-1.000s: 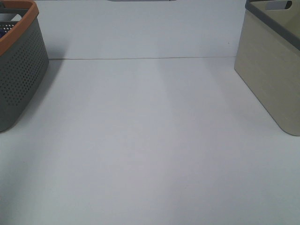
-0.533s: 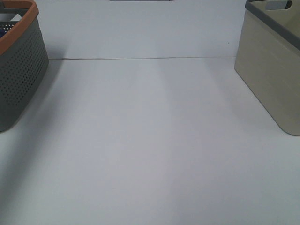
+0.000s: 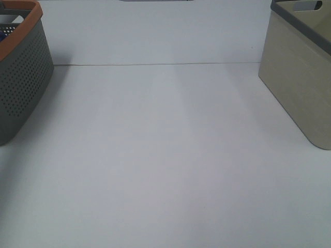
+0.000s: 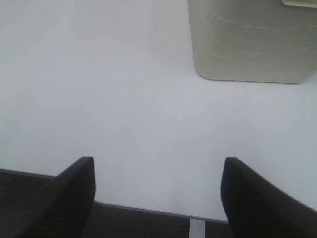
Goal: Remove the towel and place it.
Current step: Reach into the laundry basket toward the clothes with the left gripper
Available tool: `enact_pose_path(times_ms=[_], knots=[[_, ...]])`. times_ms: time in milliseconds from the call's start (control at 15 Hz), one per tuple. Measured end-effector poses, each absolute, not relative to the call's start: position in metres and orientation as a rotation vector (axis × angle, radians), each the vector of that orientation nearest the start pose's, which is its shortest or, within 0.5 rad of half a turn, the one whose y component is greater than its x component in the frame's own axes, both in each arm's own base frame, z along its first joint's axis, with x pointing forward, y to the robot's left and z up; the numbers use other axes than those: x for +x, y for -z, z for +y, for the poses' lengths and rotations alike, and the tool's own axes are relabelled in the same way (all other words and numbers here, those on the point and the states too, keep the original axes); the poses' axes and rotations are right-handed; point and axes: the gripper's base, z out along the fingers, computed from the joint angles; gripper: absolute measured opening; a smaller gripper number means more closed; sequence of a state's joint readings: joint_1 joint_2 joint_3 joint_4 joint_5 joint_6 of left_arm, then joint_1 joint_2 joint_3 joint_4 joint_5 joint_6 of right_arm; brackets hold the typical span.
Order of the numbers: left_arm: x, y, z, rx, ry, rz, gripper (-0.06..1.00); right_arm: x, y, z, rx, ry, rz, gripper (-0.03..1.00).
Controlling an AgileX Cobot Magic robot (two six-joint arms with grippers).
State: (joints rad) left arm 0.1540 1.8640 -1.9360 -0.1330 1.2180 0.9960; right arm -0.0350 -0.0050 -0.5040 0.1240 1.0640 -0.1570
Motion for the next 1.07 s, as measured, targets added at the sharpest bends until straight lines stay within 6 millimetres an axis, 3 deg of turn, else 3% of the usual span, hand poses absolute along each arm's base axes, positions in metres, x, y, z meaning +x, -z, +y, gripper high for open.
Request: enact_pose_path(times_ms=[133, 267, 533, 1000, 1067], knots=[[0.405, -0.353, 0.089, 1.058, -0.232, 2.433, 0.90, -0.006, -0.279, 0.010, -0.131, -0.027, 2.028, 0.63], [0.409, -0.342, 0.101, 1.123, -0.239, 2.431, 0.88, -0.006, -0.279, 0.010, -0.131, -0.027, 2.028, 0.63], [0.436, -0.294, 0.111, 1.129, -0.193, 2.460, 0.82, -0.006, -0.279, 0.010, -0.131, -0.027, 2.028, 0.63], [0.475, -0.236, 0.124, 1.055, -0.284, 2.410, 0.76, -0.006, -0.279, 0.010, -0.131, -0.027, 2.028, 0.63], [0.480, -0.219, 0.125, 1.054, -0.280, 2.418, 0.76, -0.006, -0.279, 0.010, -0.131, -0.027, 2.028, 0.63]])
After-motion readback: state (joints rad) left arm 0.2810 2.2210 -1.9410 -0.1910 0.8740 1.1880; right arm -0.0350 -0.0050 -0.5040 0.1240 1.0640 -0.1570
